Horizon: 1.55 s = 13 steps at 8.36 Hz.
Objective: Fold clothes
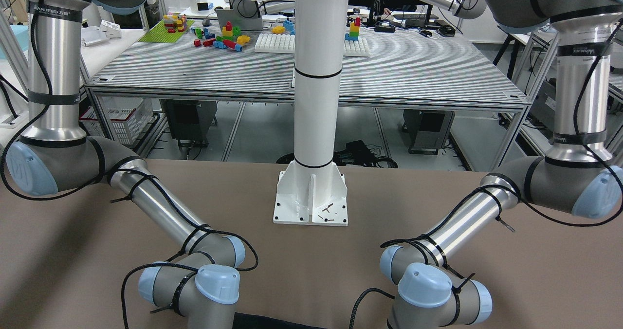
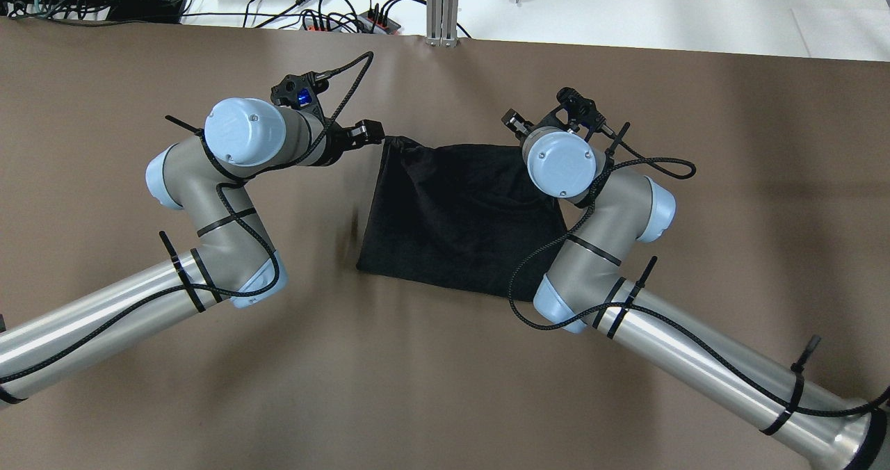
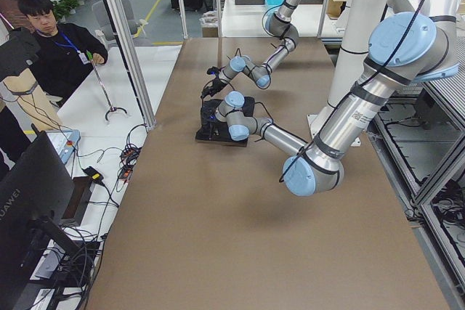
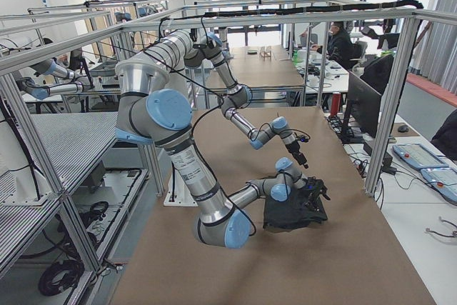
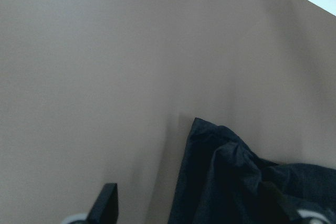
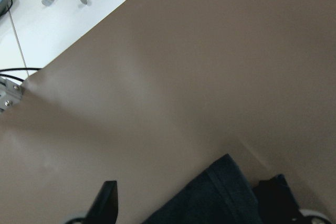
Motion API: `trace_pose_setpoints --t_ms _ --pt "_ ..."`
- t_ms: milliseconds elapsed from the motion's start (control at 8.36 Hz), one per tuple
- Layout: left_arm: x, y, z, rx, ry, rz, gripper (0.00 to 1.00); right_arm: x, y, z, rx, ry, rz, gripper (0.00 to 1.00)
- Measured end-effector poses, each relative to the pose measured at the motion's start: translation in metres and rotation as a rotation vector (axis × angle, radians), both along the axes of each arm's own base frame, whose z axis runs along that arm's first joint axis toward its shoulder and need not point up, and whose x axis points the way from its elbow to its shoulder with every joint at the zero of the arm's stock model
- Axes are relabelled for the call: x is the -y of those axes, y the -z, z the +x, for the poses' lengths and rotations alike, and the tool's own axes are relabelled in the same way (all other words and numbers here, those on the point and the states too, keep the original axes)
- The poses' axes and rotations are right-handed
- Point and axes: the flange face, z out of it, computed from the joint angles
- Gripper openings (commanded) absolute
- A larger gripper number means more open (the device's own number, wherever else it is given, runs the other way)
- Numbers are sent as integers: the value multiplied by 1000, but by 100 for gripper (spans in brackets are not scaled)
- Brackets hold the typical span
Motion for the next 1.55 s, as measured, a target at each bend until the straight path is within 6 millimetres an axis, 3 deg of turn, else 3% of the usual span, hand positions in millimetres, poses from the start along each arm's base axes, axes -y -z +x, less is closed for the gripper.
trace_pose_setpoints --t_ms 120,359,598,718,957,1196,1555 --pt "-2 -3 -6 0 -1 1 94 -6 -20 7 -82 88 23 95" --pt "3 -29 -28 45 1 10 94 -25 -80 49 -296 271 110 94" --pt "12 -87 -80 178 -21 73 94 -36 -132 115 -492 411 156 95" --pt "21 -123 -128 253 -47 102 94 -38 -149 152 -594 481 163 95" --pt "40 -191 -256 408 -140 179 94 -36 -169 238 -799 626 159 95" --pt "48 -232 -365 560 -202 225 94 -41 -188 324 -951 734 136 95" --pt "23 -296 -504 736 -221 233 94 -79 -226 470 -1104 830 76 95"
